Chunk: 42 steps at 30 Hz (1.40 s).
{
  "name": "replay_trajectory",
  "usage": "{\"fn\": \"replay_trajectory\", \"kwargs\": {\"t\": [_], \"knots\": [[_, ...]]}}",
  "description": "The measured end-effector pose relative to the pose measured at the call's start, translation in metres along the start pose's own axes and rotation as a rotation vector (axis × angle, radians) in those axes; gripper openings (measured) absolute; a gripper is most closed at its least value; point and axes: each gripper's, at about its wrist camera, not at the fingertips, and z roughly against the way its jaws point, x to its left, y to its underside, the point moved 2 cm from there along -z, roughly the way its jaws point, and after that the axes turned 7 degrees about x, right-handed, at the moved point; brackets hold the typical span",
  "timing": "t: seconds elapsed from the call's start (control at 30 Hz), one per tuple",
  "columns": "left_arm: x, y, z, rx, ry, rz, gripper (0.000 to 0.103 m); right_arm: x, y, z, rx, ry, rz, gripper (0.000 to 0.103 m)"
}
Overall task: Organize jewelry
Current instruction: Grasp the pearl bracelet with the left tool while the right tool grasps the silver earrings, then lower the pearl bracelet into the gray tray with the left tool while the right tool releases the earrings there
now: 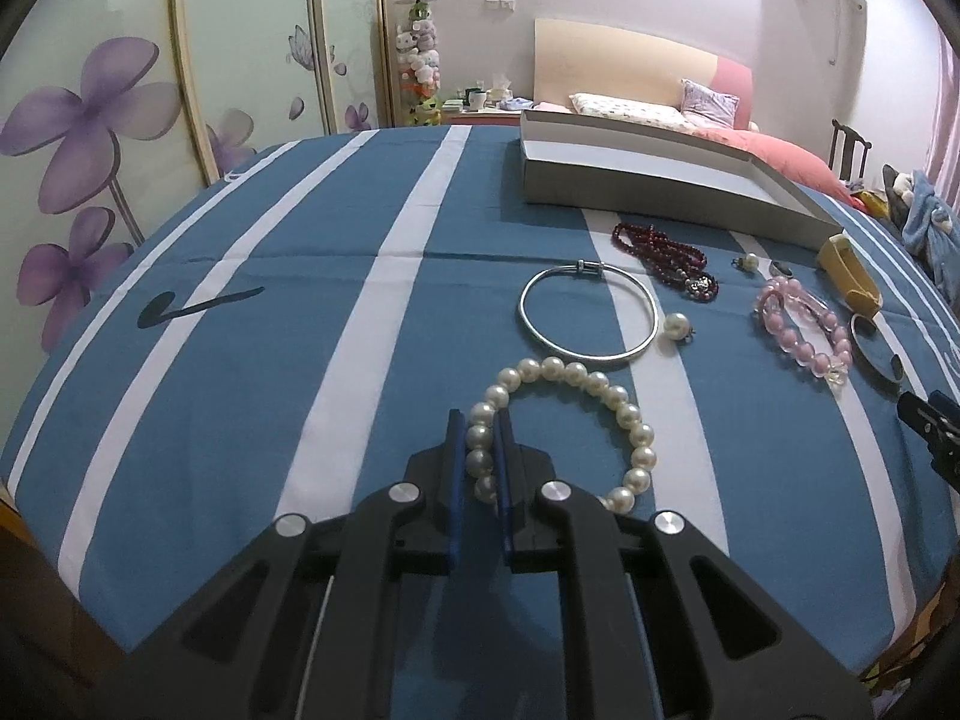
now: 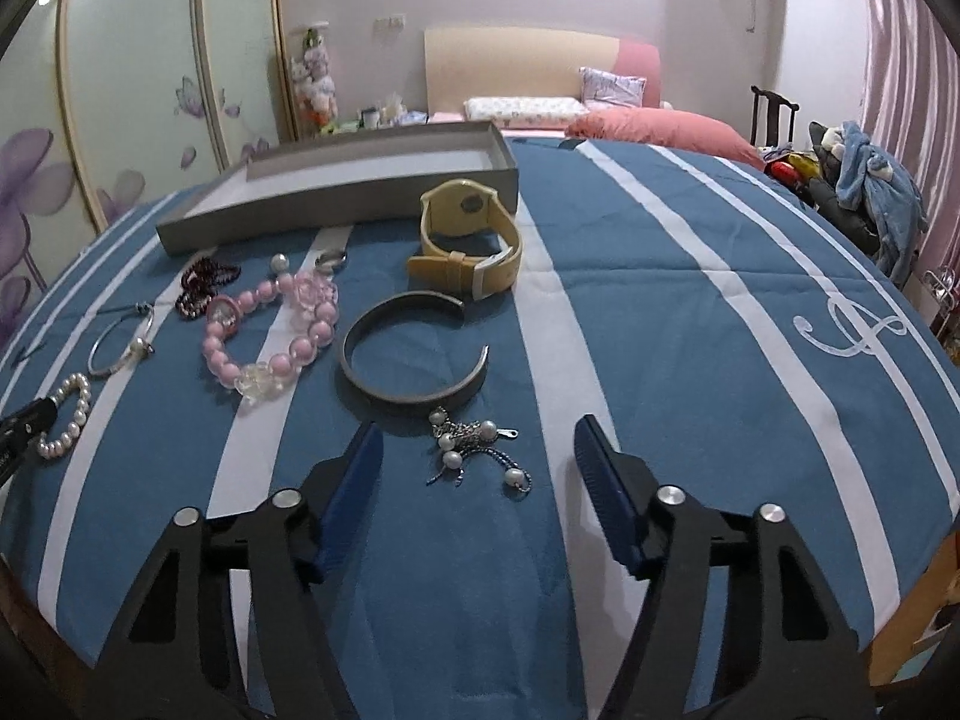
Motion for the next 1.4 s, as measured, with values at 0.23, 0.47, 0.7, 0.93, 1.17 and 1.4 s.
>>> {"fn": "replay_trajectory", "kwargs": {"t": [0.23,0.47,0.7,0.93,1.17,1.4], "knots": [[-0.002,0.001,0.001,0.001,0.005,0.000,0.010,0.001,-0.006,-0.003,0.018,-0.003,0.008,0.034],[-0.004,0.001,0.003,-0.003,0.021,-0.002,0.010,0.000,-0.003,0.001,0.010,-0.048,0.016,0.013],[-0.009,-0.004,0.020,-0.077,0.047,-0.018,0.010,-0.010,-0.013,0.020,-0.079,-0.091,-0.023,0.013],[-0.013,-0.015,0.040,-0.156,0.076,-0.034,0.010,-0.009,-0.027,0.039,-0.179,-0.158,-0.027,0.013],[-0.022,-0.030,0.062,-0.260,0.085,-0.061,0.010,-0.001,-0.046,0.058,-0.287,-0.203,-0.001,0.013],[-0.028,-0.060,0.087,-0.401,0.076,-0.066,0.010,0.004,-0.070,0.071,-0.403,-0.193,0.021,0.013]]}}
